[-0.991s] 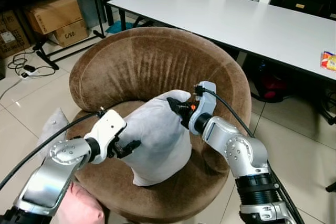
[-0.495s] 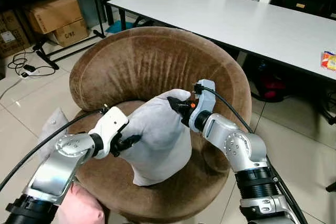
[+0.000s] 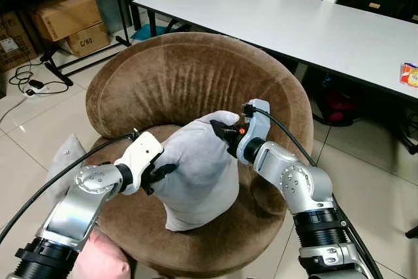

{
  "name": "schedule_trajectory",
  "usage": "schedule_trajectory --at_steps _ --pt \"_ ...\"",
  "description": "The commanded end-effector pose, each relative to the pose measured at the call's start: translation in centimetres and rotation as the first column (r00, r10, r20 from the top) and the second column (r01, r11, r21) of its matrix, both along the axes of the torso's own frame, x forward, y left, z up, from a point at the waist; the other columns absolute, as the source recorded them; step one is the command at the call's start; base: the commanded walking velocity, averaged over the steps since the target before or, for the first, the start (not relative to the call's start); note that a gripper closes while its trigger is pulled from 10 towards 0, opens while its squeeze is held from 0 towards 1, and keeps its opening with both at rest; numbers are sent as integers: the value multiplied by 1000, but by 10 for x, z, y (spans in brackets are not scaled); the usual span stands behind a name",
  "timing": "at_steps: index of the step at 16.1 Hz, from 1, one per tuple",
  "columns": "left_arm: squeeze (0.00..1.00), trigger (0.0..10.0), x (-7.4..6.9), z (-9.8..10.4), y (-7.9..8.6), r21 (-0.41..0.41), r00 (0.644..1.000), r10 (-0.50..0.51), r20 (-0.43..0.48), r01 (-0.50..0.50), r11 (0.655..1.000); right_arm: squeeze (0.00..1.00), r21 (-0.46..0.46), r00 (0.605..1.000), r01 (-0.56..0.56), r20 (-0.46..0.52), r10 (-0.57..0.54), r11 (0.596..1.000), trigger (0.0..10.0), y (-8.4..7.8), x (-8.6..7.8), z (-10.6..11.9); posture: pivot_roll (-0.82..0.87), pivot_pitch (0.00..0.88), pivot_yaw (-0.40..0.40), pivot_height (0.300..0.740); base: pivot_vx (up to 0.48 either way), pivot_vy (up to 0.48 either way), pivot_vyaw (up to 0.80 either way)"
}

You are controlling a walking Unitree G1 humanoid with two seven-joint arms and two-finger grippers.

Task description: Move the pillow to the sofa from floor

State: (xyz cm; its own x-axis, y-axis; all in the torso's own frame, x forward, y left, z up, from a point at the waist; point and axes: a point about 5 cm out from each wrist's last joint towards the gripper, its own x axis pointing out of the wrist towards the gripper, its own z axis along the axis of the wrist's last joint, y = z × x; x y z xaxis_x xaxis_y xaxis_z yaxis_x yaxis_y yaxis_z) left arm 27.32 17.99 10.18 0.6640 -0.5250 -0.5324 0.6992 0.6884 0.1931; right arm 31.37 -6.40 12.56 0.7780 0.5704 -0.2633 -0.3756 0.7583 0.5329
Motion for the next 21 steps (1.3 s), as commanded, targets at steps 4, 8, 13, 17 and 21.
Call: schedule_trajectory --at_steps 4,8,13,17,21 --pt "0 0 1 -2 3 -41 999 29 -14 -30 999 0 14 998 2 60 -3 1000 10000 1 7 14 -35 0 -19 740 0 0 0" --pt "0 0 2 -2 3 -48 1000 24 -19 -25 999 0 12 998 9 58 -10 1000 10000 -1 9 13 -36 0 -18 740 0 0 0" --pt "0 0 -2 -8 3 -27 999 12 -38 -13 1000 0 13 998 21 51 -21 1000 10000 -2 9 11 -32 0 -16 740 0 0 0" --pt "0 0 -5 -13 6 -10 998 10 -55 -11 1000 0 -2 998 29 51 -29 1000 10000 -6 10 10 -33 0 -18 740 0 0 0" --pt "0 0 -6 -15 12 5 998 18 -62 -17 1000 1000 44 985 107 134 -112 993 10000 -45 22 21 -33 0 -16 740 0 0 0"
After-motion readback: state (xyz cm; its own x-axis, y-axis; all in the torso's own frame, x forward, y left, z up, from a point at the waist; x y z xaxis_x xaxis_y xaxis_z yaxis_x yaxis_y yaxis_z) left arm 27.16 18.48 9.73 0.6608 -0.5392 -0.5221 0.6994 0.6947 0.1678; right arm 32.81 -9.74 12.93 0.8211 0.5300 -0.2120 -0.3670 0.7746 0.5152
